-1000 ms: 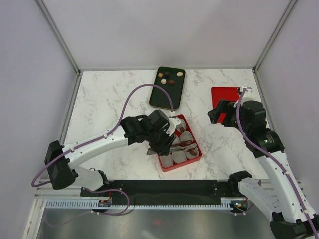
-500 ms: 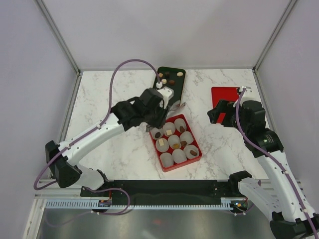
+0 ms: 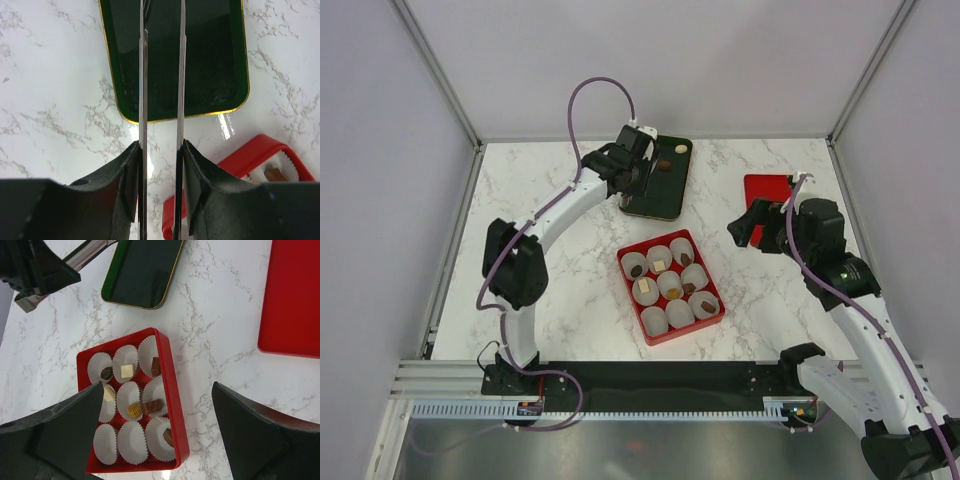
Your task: Pack the chocolate
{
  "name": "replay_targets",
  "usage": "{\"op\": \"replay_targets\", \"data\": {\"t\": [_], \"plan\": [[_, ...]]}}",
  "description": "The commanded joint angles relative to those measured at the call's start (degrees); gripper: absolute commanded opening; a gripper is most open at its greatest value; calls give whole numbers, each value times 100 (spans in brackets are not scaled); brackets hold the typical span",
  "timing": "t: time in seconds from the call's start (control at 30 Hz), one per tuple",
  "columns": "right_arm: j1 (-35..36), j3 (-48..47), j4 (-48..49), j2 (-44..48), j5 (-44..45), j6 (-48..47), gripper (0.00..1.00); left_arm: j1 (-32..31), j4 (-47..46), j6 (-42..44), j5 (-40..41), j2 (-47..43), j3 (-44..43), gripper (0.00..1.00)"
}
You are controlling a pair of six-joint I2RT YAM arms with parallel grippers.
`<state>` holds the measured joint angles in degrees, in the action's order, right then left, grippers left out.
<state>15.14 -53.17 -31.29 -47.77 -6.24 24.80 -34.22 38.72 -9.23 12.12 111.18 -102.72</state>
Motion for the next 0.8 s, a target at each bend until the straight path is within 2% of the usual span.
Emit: {"op": "replay_targets", "data": {"t": [0.0,0.23,0.4,0.77], "plan": [[-2,-229,281,-109,-106,52,98,20,-514,343,-7,395,-582,44],[-11,-273,334,-180,-53,16,98,38,-637,510,36,1099,-969,47],[-11,-247,334,-242,-88,34,98,73,-795,581,-210,1336,-1057,48],[-2,-335,343,-312,44,25,98,178,-805,598,-183,1820,-1303,49]]}}
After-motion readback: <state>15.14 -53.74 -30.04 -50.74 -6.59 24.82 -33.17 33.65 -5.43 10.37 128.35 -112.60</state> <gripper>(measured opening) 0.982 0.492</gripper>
